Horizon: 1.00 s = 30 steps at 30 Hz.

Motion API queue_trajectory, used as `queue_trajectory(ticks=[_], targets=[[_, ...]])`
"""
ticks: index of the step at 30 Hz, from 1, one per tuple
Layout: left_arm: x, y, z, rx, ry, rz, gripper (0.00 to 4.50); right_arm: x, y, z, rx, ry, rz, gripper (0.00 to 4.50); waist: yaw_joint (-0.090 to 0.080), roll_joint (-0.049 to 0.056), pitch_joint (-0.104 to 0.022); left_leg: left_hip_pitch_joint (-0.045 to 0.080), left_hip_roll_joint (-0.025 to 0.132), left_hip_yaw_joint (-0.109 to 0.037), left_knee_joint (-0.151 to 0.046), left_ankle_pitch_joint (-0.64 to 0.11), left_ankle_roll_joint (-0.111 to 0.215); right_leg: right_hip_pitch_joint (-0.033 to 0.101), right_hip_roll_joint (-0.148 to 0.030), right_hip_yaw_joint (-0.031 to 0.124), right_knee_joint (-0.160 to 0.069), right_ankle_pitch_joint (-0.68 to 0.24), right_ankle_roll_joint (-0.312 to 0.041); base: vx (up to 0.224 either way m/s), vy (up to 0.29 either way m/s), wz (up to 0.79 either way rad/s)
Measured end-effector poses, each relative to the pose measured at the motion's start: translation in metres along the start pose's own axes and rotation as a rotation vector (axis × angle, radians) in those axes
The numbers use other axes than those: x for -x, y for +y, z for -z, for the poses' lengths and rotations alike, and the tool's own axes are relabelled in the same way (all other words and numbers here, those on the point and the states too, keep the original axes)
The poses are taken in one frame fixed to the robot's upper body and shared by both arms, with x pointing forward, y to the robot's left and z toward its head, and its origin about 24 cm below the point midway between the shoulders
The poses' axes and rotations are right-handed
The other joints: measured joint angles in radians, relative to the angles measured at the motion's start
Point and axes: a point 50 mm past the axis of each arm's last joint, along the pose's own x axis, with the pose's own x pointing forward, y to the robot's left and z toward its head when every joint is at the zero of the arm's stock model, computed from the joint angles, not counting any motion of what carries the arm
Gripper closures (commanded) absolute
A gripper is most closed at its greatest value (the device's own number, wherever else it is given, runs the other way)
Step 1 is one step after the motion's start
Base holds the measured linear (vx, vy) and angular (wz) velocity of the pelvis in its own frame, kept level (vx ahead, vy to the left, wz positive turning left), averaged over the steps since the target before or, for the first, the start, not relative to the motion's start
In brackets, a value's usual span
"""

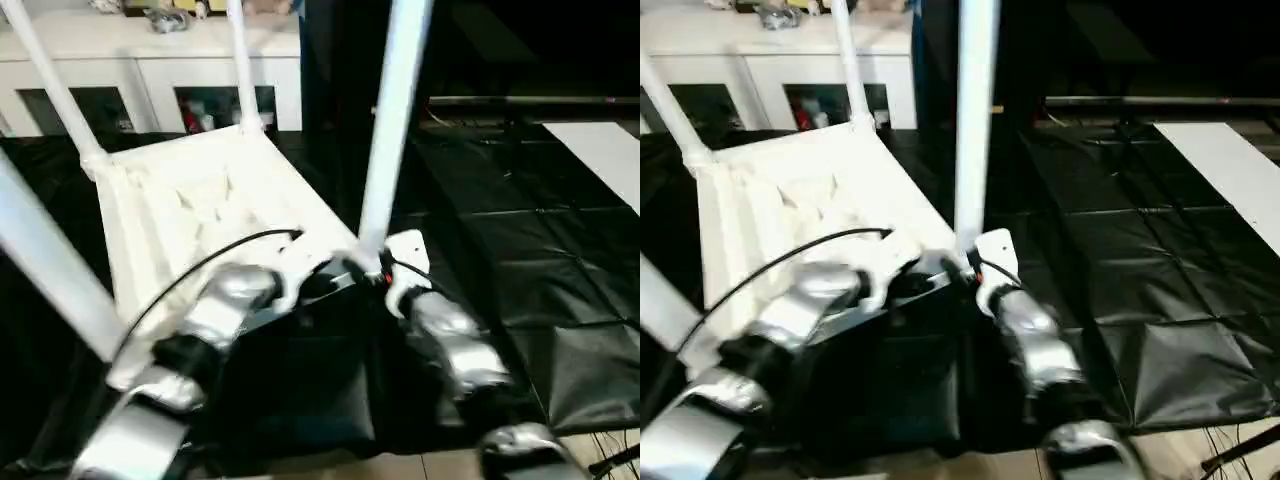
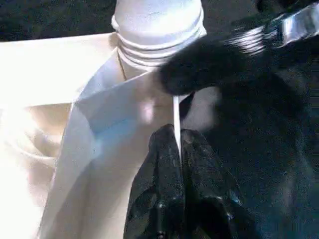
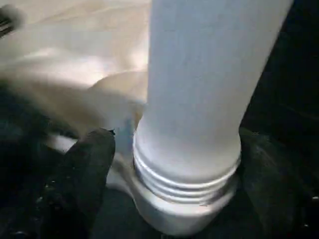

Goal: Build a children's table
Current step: Rotate leg to tighten

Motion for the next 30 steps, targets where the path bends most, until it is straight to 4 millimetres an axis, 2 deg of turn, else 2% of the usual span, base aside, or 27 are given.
queue_trajectory(ticks=[6,9,12,19,20,22,23,29,30], targets=[[0.024,-0.007,0.009,-0.040,-0.015,0.169,4.50,0.024,-0.002,-0.006,0.099,-0.008,-0.243,0.59,0.014,0.001,0.000,-0.004,0.004,0.002,-0.001,0.000,0.000,-0.001,0.001,-0.001,0.001,0.005,-0.001,0.030,-0.003,0.03],[0.037,-0.012,0.011,-0.039,-0.007,0.244,4.50,0.039,0.001,-0.008,0.145,0.014,-0.410,0.59,0.027,0.001,0.000,-0.012,0.006,0.003,0.002,0.001,0.007,-0.004,0.001,-0.004,-0.002,0.002,-0.002,0.000,0.000,0.00],[0.044,-0.015,0.013,-0.027,0.007,0.298,4.50,0.045,-0.001,-0.006,0.140,0.044,-0.474,0.59,0.027,0.001,0.000,-0.014,0.006,0.004,0.005,-0.002,0.011,-0.006,0.001,-0.003,-0.001,0.000,-0.005,0.000,0.000,0.00],[0.045,-0.018,0.013,-0.016,0.009,0.317,4.50,0.043,0.005,-0.003,0.133,0.062,-0.521,0.59,0.026,0.000,0.000,-0.013,0.008,0.004,0.011,-0.006,0.006,-0.005,0.001,-0.003,0.003,0.000,-0.005,0.000,0.000,0.00],[0.045,-0.018,0.013,-0.010,0.010,0.321,4.50,0.043,0.005,-0.003,0.130,0.065,-0.523,0.77,0.026,0.000,0.000,-0.013,0.007,0.004,0.012,-0.006,0.006,-0.005,0.001,-0.003,0.004,0.000,-0.005,0.000,0.000,0.00],[0.045,-0.019,0.014,-0.007,0.012,0.326,4.50,0.043,0.006,-0.002,0.127,0.068,-0.526,0.77,0.025,0.000,0.001,-0.013,0.007,0.004,0.013,-0.006,0.005,-0.005,0.001,-0.002,0.005,0.000,-0.005,0.000,0.000,0.00],[0.045,-0.019,0.013,-0.006,0.013,0.326,4.50,0.043,0.006,-0.002,0.126,0.068,-0.527,1.04,0.025,0.000,0.001,-0.013,0.007,0.004,0.013,-0.006,0.005,-0.005,0.001,-0.002,0.005,0.000,-0.005,0.000,0.000,0.00],[0.045,-0.019,0.013,-0.001,0.017,0.330,4.50,0.043,0.007,-0.002,0.122,0.068,-0.542,1.35,0.025,0.000,0.001,-0.013,0.007,0.004,0.013,-0.005,0.006,-0.005,0.001,-0.003,0.005,0.000,-0.005,0.000,0.000,0.00],[0.046,-0.019,0.013,-0.001,0.018,0.331,4.50,0.043,0.007,-0.002,0.120,0.068,-0.544,1.53,0.025,0.000,0.001,-0.013,0.007,0.004,0.013,-0.005,0.006,-0.005,0.001,-0.003,0.005,0.000,-0.005,0.000,0.000,0.00]])
